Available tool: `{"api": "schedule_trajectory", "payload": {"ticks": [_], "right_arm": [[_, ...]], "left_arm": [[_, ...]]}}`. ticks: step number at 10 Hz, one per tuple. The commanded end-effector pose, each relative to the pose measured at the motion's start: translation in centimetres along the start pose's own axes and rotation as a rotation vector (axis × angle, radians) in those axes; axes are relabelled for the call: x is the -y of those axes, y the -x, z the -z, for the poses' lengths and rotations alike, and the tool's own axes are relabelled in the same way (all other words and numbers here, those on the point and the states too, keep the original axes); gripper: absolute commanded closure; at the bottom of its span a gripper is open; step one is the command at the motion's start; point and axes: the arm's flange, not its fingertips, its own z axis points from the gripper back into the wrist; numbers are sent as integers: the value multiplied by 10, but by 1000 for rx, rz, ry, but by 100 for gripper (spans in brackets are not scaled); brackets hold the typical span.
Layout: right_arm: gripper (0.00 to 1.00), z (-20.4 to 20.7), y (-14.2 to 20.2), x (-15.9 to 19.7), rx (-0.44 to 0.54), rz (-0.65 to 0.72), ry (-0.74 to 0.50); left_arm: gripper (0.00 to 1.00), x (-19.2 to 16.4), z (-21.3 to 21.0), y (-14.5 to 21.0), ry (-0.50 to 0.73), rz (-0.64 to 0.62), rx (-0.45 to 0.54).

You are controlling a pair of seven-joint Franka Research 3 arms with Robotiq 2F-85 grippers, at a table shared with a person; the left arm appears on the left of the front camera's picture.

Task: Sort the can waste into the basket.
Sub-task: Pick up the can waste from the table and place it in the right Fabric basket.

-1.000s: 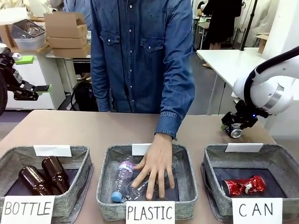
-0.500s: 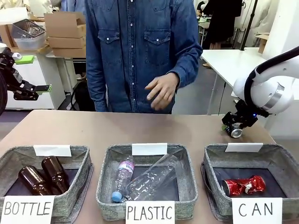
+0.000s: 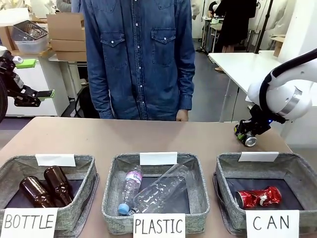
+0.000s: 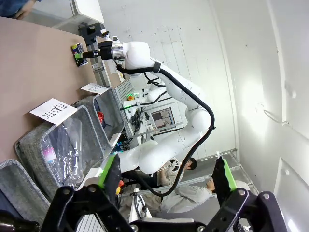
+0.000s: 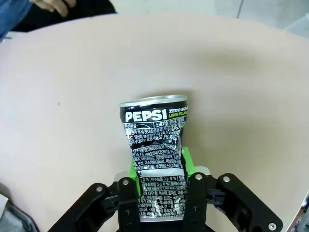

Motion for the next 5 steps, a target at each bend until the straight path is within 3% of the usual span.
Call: {"api": "schedule_trajectory", "payload": {"ticks": [1,5], "right_arm": [[100,-1,1,1,-4,-11,-10],[100,-9,3,-5,-19,-35,-24]], "left_arm": [[0,2,1,1,18,20,3],[0,2,1,1,18,20,3]]}}
